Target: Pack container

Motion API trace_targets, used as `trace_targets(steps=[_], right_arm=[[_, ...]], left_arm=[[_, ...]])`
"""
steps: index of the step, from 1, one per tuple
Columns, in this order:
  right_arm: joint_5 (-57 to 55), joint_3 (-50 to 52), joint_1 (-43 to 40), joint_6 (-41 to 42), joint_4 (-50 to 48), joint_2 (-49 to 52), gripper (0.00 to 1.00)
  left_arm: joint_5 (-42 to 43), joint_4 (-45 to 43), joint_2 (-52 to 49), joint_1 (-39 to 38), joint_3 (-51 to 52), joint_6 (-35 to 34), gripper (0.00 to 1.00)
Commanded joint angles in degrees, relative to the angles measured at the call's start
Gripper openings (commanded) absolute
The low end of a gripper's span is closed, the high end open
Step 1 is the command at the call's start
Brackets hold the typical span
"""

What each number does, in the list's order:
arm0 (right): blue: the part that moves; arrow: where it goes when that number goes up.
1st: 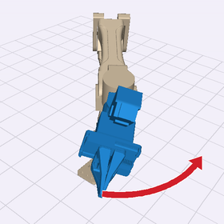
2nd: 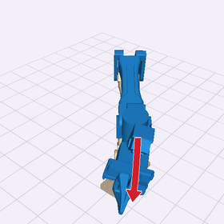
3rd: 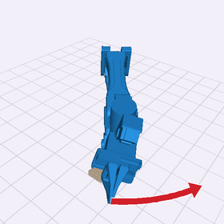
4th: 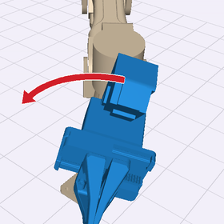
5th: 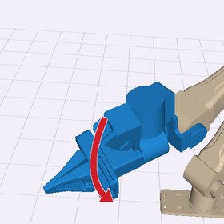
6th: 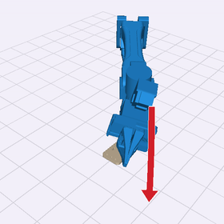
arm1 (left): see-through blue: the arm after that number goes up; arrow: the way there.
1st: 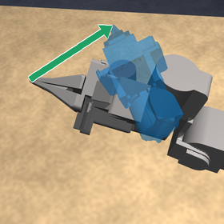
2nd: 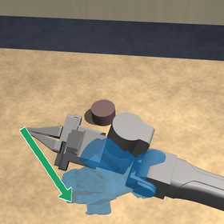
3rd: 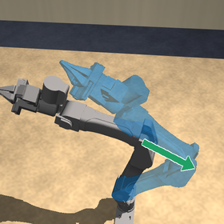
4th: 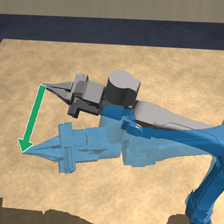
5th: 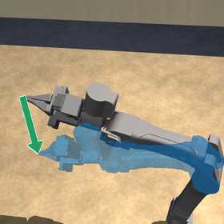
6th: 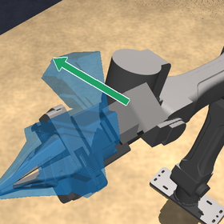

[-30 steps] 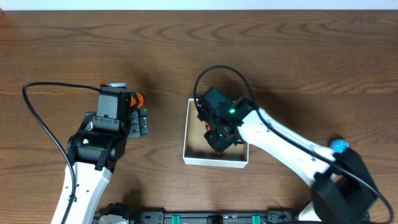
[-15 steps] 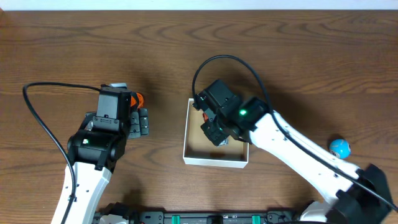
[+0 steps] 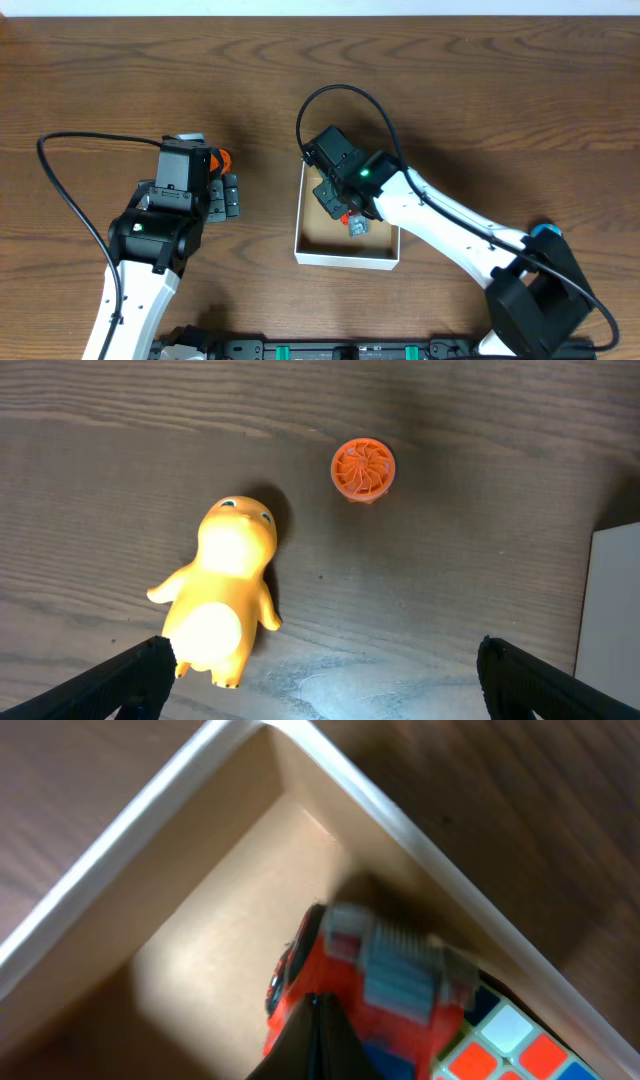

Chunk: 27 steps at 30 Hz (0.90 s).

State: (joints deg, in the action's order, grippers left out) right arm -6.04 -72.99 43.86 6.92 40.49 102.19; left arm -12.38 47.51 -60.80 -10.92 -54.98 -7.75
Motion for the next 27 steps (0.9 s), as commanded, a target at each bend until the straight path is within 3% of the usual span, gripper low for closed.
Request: trace_targets(steps=[1,16,21,27], right_arm=[[-5.6,-0.3,-1.4,4.1,0.3,2.7,0.02],[-4.7,-2.4,-3.3,3.5,-1.0,4.0,0.01],[-3.8,-6.0,-3.3,2.8,3.3,1.9,0.01],[5.3,-10.7,-2.6,-1.0,13.9,-1.6,0.01]], left_arm=[[0.0,0.0,0.4,0.3,0.0,-0.7,0.98],[0.0,0.2,0.3,0.3,0.0,-0.7,0.98],[0.0,0.2,0.3,0.3,0.0,-0.7,0.98],[0.0,0.2,0.3,0.3,0.0,-0.7,0.98]])
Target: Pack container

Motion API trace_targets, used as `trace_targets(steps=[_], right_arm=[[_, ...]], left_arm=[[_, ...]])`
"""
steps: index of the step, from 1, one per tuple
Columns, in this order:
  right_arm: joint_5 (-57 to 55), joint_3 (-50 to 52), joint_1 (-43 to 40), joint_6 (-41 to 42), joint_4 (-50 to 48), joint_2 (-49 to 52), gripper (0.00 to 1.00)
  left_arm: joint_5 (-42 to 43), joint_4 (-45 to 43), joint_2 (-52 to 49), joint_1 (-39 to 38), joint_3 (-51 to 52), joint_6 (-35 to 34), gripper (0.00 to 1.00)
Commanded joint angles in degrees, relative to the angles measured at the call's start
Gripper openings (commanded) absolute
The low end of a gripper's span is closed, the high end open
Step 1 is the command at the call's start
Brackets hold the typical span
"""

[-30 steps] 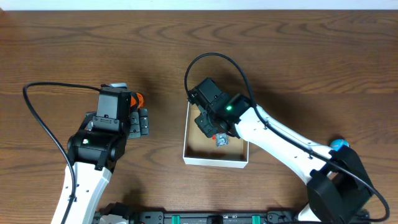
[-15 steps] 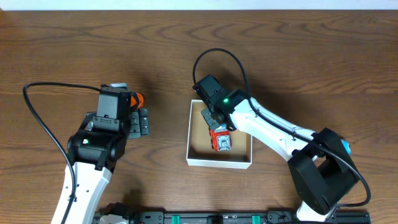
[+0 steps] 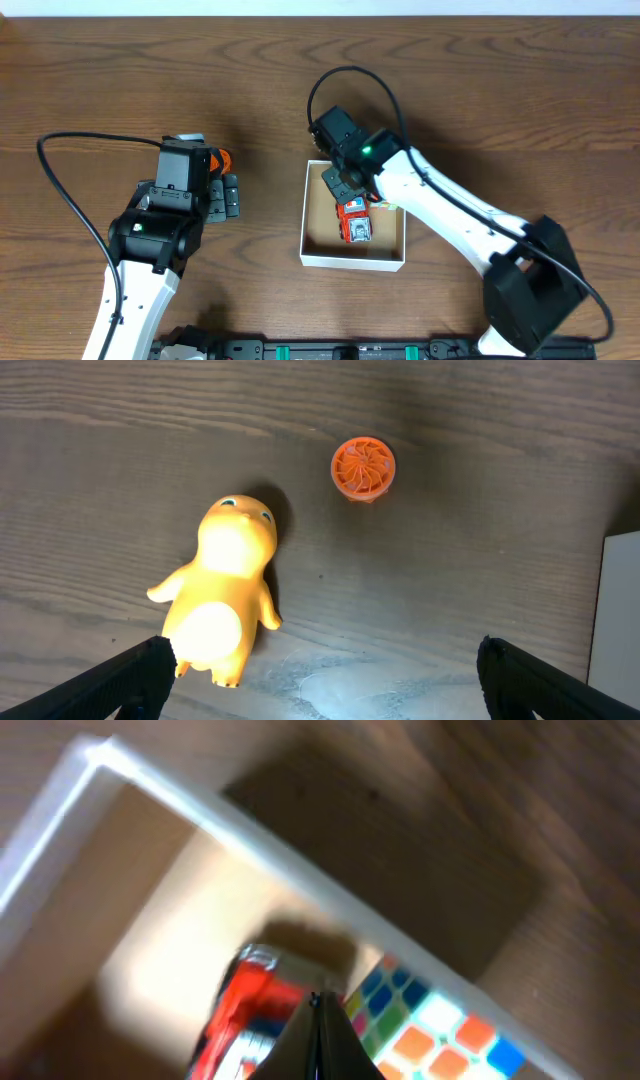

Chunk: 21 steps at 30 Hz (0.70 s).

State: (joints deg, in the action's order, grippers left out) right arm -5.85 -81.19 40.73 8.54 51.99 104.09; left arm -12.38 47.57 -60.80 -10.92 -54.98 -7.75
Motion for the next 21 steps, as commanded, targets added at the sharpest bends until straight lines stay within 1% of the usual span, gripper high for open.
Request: trace_targets(steps=[1,5,7,14,18,21], right_arm=[[6.6,-2.7,1.0,-3.8,4.5,-4.2,0.01],[12.5,-2.7,2.5,-8.2,9.7,-5.2,0.02],[14.5,-2.5,3.1,-8.6,11.2,-4.8,0.02],[14.4,-2.0,5.7,-7.9,9.3,-2.5,0.02],[11.8,-1.9,5.7,-5.5,9.1,-0.4,0.02],[11.6,-1.9,5.7,-5.4,8.8,2.0,0.02]], left_arm=[[0.0,0.1,0.3,0.3,0.0,-0.7,0.98],[0.0,0.1,0.3,0.3,0.0,-0.7,0.98],[0.0,0.1,0.3,0.3,0.0,-0.7,0.98],[0.0,0.1,0.3,0.3,0.0,-0.7,0.98],[0.0,0.1,0.4,0.3,0.0,-0.7,0.98],[0.0,0.1,0.3,0.3,0.0,-0.7,0.98]])
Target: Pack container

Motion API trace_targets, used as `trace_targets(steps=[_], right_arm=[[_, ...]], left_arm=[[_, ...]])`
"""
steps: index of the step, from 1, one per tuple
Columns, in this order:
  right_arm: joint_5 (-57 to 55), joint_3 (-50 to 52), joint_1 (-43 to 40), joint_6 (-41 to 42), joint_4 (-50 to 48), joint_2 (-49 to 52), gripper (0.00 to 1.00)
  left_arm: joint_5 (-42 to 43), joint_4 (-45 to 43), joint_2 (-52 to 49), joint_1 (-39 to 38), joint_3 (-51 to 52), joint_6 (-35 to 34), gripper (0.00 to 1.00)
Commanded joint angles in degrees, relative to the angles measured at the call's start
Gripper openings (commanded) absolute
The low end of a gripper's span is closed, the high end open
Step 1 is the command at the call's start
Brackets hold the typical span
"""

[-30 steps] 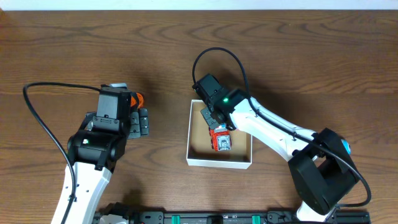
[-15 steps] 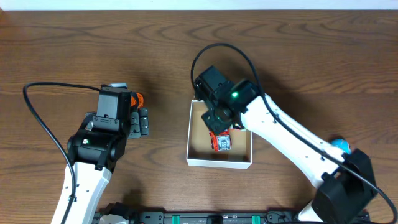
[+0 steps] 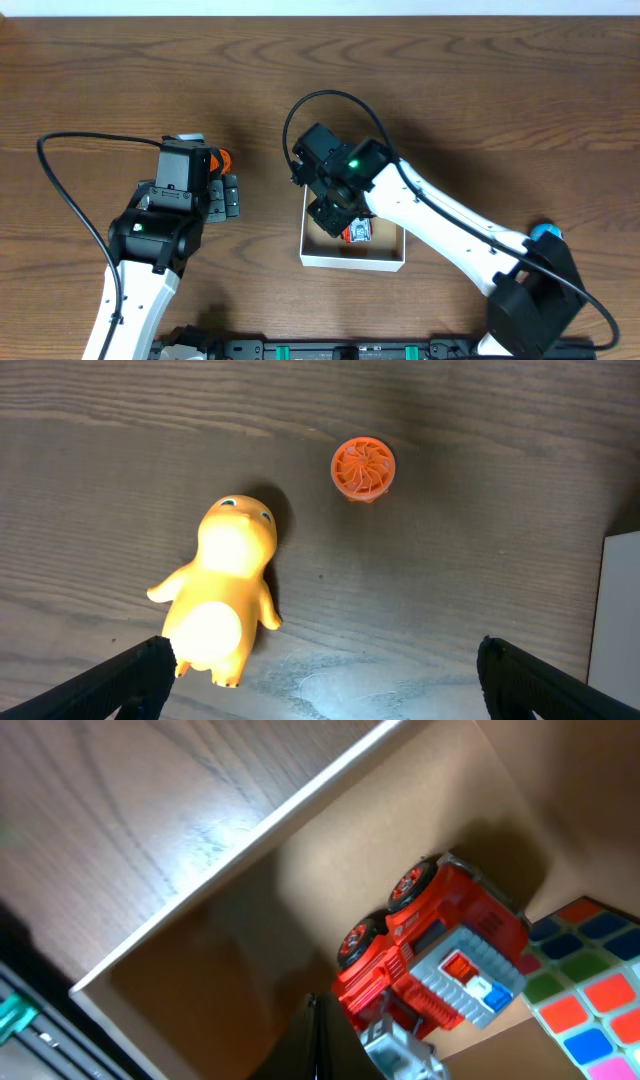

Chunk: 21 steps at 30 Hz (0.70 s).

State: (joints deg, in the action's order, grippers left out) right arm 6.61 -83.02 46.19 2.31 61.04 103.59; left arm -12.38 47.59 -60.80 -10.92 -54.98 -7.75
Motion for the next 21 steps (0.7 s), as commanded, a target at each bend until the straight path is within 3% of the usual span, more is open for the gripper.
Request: trace_targets(steps=[1,21], right_arm=[[-1.3,-0.1,0.2,0.9,-0.4,3.1,0.02],[-15.4,-0.1,-4.3,9.7,-7.9,9.4,0.01]], left_arm=[[0.0,0.1,0.3,0.3,0.0,-0.7,0.98],[0.0,0.2,0.4,0.3,0.0,-0.7,0.98]])
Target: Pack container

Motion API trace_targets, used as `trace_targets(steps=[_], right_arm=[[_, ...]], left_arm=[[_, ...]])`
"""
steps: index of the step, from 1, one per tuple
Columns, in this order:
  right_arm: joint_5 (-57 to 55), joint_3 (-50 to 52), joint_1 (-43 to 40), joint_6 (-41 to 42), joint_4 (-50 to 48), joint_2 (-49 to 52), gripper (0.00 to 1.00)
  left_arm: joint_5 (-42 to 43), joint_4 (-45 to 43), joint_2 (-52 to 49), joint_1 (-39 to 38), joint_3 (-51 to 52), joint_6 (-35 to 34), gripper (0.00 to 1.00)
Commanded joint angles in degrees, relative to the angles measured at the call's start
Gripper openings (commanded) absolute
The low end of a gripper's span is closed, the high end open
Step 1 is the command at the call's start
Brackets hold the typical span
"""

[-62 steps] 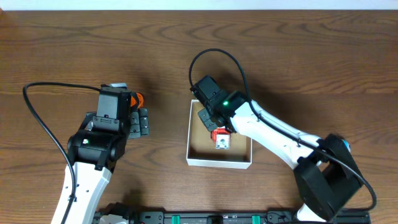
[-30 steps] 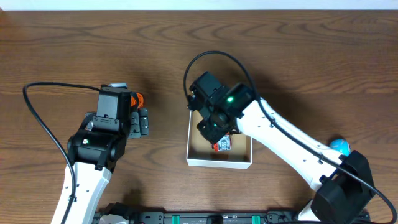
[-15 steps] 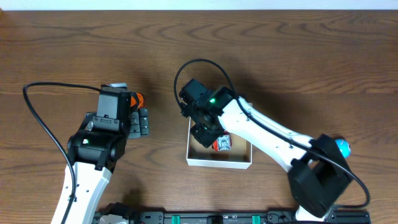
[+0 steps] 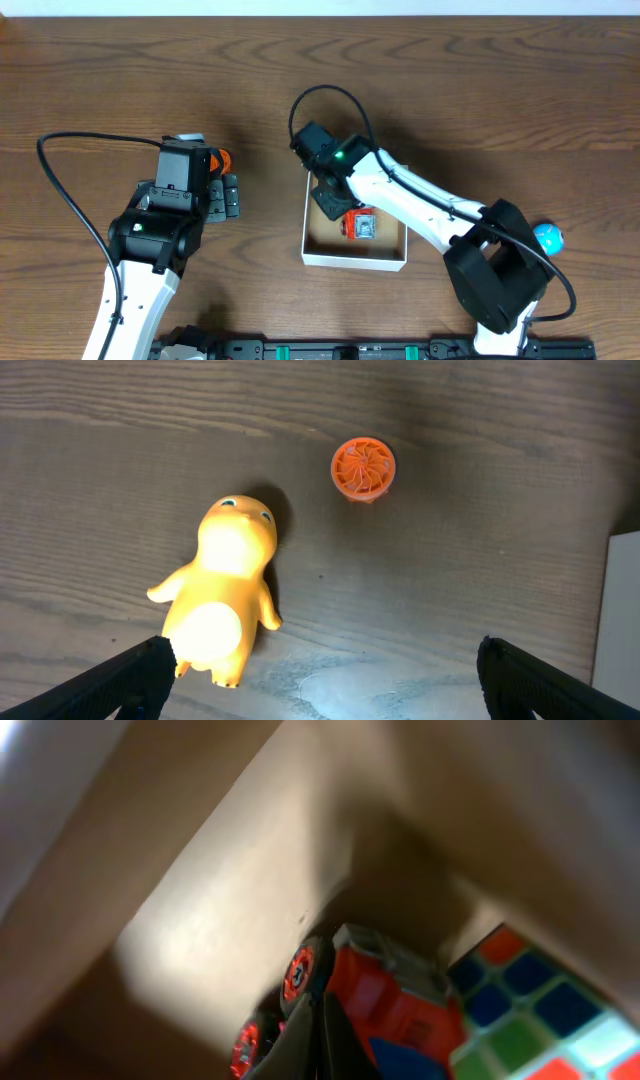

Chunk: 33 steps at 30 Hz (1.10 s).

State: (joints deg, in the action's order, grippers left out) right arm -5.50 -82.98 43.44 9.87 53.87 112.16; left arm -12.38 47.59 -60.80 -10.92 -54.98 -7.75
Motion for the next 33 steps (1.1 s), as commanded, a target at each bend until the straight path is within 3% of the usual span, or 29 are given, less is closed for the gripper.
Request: trace_targets(steps=[1,18,33], right_arm=[[-3.3,-0.1,-1.9,2.1,-1.2,0.8,0.01],[1.6,-2.0,-0.2,-4.9,-0.6,-1.5,0.01],[12.6,-5.7,3.1,-9.1,15.6,-14.0,0.02]], left_arm=[[0.0,0.3,0.4,0.3,0.0,-0.7,0.98],[0.0,0.3,0.4,0.3,0.0,-0.7,0.98],[0.0,0.3,0.3,0.3,0.0,-0.7,0.98]])
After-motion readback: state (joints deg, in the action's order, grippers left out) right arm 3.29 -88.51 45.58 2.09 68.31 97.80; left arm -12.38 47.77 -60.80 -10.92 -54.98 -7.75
